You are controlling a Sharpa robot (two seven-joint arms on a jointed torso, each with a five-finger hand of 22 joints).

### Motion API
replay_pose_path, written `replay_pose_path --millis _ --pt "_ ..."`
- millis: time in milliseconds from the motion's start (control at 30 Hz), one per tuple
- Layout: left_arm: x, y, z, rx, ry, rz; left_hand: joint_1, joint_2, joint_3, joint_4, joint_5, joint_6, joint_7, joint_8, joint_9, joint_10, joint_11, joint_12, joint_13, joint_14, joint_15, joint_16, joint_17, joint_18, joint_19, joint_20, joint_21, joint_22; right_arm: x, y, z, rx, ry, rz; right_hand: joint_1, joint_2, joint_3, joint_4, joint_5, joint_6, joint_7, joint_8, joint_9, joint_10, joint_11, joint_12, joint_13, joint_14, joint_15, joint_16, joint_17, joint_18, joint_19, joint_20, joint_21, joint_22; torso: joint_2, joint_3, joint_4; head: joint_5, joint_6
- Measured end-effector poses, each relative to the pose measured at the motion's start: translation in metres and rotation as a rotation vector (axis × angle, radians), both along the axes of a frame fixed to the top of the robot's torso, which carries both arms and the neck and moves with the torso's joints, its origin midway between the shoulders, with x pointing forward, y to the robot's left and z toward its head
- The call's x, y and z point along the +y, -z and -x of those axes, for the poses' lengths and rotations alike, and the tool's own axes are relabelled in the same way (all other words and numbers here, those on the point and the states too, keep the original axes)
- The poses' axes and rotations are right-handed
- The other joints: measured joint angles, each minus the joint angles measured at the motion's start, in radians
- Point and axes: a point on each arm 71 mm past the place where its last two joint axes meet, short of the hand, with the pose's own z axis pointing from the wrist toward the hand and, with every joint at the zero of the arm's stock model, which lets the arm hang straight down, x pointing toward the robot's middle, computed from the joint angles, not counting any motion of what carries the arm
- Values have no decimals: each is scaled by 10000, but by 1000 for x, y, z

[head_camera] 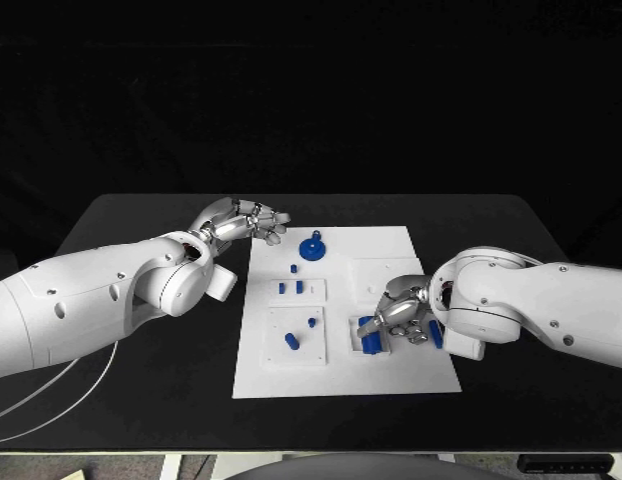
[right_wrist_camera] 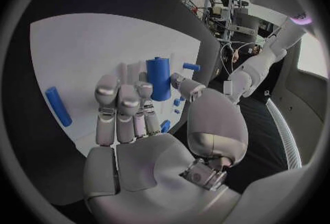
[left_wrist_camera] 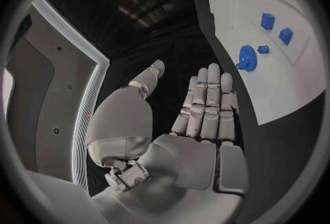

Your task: Assemble the parts on the task board

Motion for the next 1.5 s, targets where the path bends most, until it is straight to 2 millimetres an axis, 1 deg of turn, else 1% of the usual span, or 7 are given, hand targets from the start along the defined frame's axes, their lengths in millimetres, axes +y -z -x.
replay_pose_path --millis 300,400,567,767,1100,1233,1500 --pt "1 0 0 21 -8 -11 0 0 0 0 0 0 0 0 1 0 0 0 0 0 0 0 8 0 0 0 -40 8 1 3 -1 -45 3 83 -385 -281 -149 59 4 24 24 -40 -18 0 0 -38 28 3 4 -13 24 8 1 1 0 -1 3 0 0 26 -9" --pt "1 0 0 26 -4 -11 0 0 0 0 0 0 0 0 1 0 0 0 0 0 0 0 8 0 0 0 -40 8 1 4 -1 -60 -6 99 -499 -314 -240 100 4 40 40 -38 -16 1 1 -38 29 17 17 -47 24 9 1 1 0 -1 3 0 1 42 -26" --pt "1 0 0 32 -6 -13 0 0 0 0 0 0 0 0 1 0 0 0 0 0 0 0 18 0 0 0 -40 7 1 4 -1 -97 -15 114 -831 -435 -729 169 4 63 59 -92 -9 1 1 -87 51 17 18 -48 47 19 -1 -1 0 -1 2 0 1 70 -37" --pt "1 0 0 38 -8 -16 0 0 0 0 0 0 0 0 1 0 0 0 0 0 0 0 17 0 0 0 -39 6 1 4 -1 -131 -17 113 -986 -301 -1210 129 4 79 58 -99 37 1 1 -86 77 -23 -20 -88 81 21 -93 -86 0 -1 1 1 0 83 -38" --pt "2 0 0 51 -18 -25 0 0 0 0 0 0 0 0 2 0 0 0 0 0 0 0 27 0 0 0 -39 14 -1 4 1 -228 -52 40 -984 -303 -1564 72 4 78 57 -133 49 0 0 -125 103 -36 -8 -88 107 20 -146 -107 0 -2 0 0 -4 93 -35" --pt "2 1 0 59 -25 -32 0 0 0 0 0 0 0 0 2 0 0 0 0 0 0 -39 29 0 0 0 -40 14 -4 3 4 -274 -169 -105 -884 -350 -1752 -136 3 78 57 -134 67 0 0 -124 119 -38 -6 -128 125 20 -149 -108 -1 -2 0 7 -5 94 -21" --pt "2 1 0 75 -30 -39 0 0 0 0 0 0 0 0 -7 0 0 0 0 0 0 -39 37 0 0 0 -39 15 -11 0 11 -248 -465 -386 -490 -234 -2269 -727 3 77 56 -134 94 0 1 -164 144 -39 -4 -165 166 20 -152 -110 -1 -2 2 12 -12 104 10"
